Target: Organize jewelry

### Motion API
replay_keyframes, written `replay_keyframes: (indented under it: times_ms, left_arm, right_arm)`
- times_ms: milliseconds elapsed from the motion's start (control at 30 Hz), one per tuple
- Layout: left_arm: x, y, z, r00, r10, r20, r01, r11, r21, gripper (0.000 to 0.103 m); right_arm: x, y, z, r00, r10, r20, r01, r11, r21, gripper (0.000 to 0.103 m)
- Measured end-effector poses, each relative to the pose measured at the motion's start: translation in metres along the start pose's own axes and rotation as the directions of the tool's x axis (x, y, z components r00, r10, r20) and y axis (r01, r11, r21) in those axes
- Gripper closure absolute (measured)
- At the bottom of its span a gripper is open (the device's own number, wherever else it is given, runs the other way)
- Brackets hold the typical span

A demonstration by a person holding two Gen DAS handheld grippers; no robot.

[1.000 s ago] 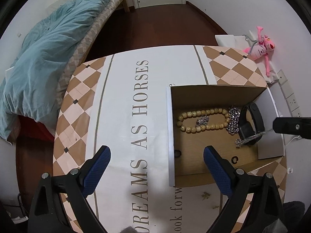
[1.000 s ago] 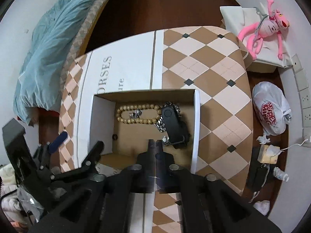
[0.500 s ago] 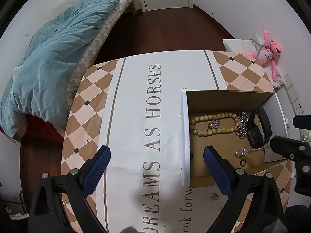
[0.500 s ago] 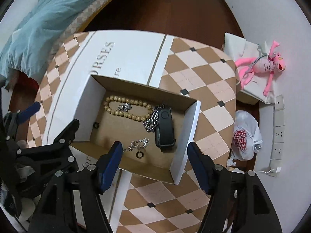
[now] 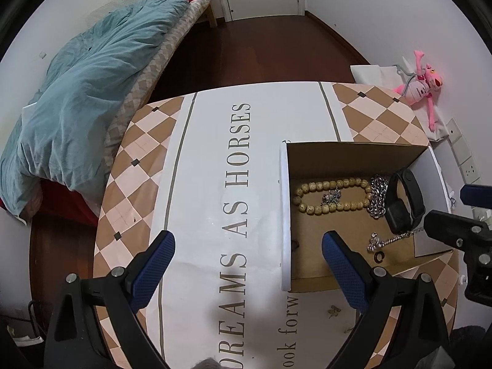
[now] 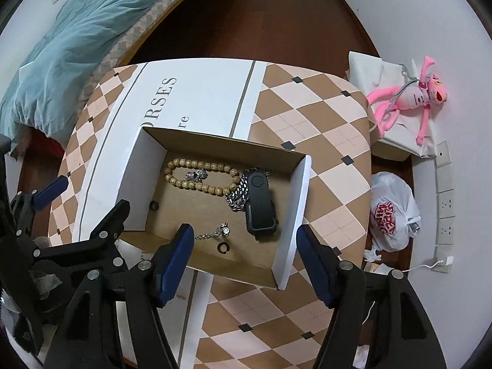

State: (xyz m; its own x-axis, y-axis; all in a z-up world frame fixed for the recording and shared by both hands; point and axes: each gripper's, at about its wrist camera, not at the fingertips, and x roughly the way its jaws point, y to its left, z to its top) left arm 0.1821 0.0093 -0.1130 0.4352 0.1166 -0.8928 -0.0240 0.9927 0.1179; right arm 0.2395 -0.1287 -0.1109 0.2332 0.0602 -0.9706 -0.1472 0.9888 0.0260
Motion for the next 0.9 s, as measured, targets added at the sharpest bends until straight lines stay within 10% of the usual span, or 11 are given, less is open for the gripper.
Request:
replay_keyframes:
  times_ms: [333,567,667,900]
  left_arm:
    - [-0.004,0.01,0.0,1.0,0.009,0.027,-0.008,0.999,-0.047,0.006]
    - [-0.008,0.013,-0.002,0.999,0.015,0.045,-0.013,0.999,-0.053,0.006]
    - [-0.009,0.01,-0.004,0.999,0.001,0.042,0.001,0.999,-0.051,0.005]
    - [-0.009,-0.011,-0.008,0.997,-0.07,0.042,0.07,0.997,-0.013,0.006]
  right_arm:
    - [0.001,0.001,-0.018,0.991,-0.064,0.116,0.058,0.997,0.052,0.032]
    - [0.0,-0.003,-0.027,0.986,0.027,0.162,-0.048,0.991,0.125,0.033]
    - [0.002,-0.01,-0.028,0.98,0.13,0.15,-0.155,0.974,0.167,0.084]
    - [0.011,-0.023,-0.023,0.95,0.298,0.088,-0.311,0.918,0.246,0.087]
